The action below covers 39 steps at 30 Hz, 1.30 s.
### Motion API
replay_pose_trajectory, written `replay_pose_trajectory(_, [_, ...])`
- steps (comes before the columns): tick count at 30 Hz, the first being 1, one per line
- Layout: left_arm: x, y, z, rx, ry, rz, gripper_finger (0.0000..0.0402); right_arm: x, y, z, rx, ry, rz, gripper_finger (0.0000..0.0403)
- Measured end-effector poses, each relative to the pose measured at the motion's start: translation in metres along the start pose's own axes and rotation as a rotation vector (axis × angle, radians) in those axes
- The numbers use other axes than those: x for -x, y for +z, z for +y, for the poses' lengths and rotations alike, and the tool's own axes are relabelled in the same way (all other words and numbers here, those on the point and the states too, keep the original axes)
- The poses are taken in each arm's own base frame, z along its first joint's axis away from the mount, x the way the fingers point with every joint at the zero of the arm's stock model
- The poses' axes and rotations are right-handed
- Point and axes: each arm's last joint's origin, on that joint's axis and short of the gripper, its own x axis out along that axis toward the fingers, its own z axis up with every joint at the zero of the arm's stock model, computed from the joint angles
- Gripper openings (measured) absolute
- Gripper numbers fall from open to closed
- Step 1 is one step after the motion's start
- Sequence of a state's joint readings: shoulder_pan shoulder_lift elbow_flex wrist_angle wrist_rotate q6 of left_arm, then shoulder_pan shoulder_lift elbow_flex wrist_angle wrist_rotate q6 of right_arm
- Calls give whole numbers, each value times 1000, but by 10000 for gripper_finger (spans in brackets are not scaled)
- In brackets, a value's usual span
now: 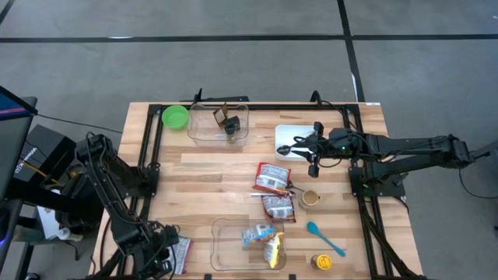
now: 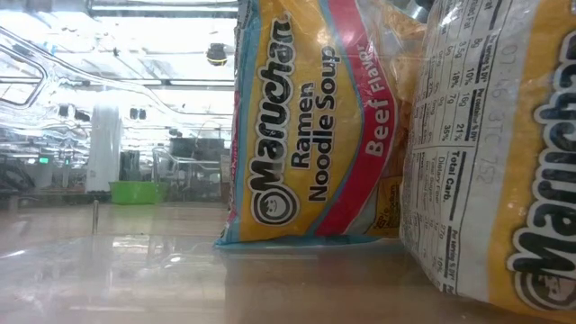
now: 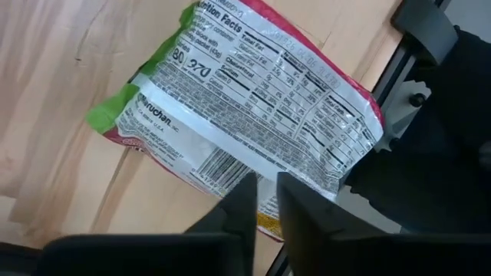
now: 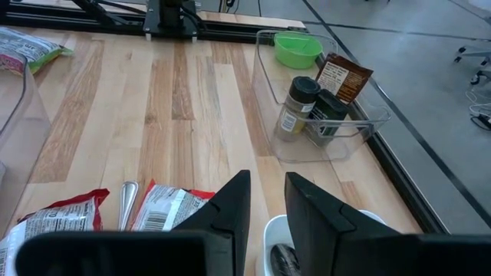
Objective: Pick & Place Food Item
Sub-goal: Put the green noodle pack into the bottom transparent bin
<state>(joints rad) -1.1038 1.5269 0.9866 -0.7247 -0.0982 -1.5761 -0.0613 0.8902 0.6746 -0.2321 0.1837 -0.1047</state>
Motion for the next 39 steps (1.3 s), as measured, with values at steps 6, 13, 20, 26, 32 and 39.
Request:
replay_pose_trajectory(6, [0, 0, 0, 8, 1, 0, 124, 0, 0, 0, 0, 0, 0, 77])
replay_pose_trajectory(13, [0, 0, 0, 11, 0, -15, 177, 0, 0, 0, 0, 0, 0, 77])
replay_pose_trajectory(20, [-7, 0, 0, 8, 25, -34, 193, 0, 0, 0, 0, 0, 0, 77])
replay_pose_trajectory(26, [-20, 0, -3, 10, 39, -16, 190, 0, 0, 0, 0, 0, 0, 77])
replay_pose_trajectory(32, [-23, 0, -5, 10, 29, -10, 174, 0, 0, 0, 0, 0, 0, 77])
replay_pose_trajectory(39, [-23, 0, -5, 10, 29, -10, 137, 0, 0, 0, 0, 0, 0, 77])
